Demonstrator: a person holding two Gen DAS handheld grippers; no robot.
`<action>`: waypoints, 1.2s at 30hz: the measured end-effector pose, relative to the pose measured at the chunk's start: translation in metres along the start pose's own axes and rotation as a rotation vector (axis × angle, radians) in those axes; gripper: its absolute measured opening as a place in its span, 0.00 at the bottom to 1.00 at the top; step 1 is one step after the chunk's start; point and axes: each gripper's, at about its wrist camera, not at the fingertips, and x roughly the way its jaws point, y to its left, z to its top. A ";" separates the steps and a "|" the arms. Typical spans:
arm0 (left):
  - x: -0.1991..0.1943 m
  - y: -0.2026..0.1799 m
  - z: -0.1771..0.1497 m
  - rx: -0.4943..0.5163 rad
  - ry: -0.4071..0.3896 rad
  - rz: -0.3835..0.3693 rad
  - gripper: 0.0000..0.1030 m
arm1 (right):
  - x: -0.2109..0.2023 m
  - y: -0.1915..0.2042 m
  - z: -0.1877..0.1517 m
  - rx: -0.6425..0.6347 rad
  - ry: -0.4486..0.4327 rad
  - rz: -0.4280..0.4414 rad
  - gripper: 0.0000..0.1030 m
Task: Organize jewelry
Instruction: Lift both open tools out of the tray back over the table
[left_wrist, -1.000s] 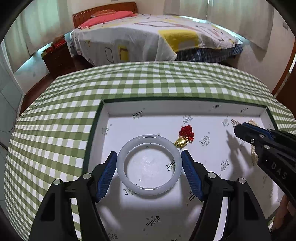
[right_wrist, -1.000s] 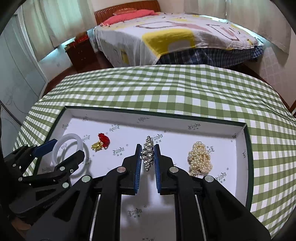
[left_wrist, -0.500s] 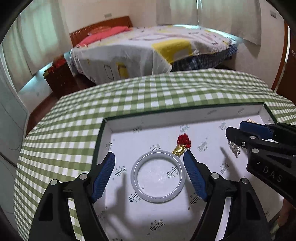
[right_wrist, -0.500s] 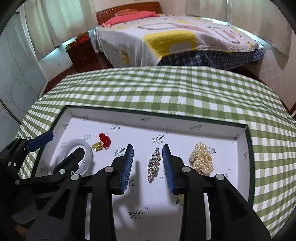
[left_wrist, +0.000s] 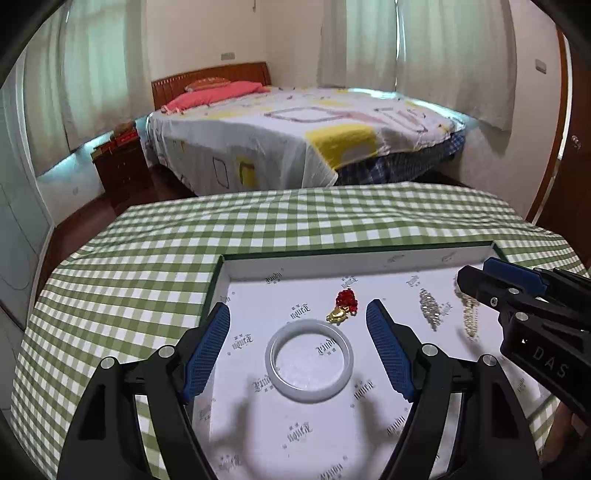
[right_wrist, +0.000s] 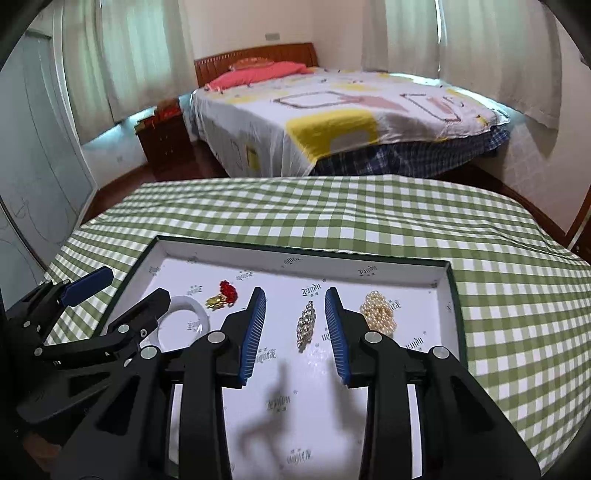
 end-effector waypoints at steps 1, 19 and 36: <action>-0.007 0.000 -0.003 -0.002 -0.010 -0.001 0.72 | -0.006 0.001 -0.002 0.001 -0.010 0.000 0.33; -0.112 0.004 -0.073 -0.021 -0.137 -0.009 0.72 | -0.116 0.011 -0.094 -0.016 -0.135 -0.070 0.42; -0.131 0.002 -0.139 -0.035 -0.074 -0.001 0.72 | -0.125 0.018 -0.167 -0.012 -0.080 -0.078 0.43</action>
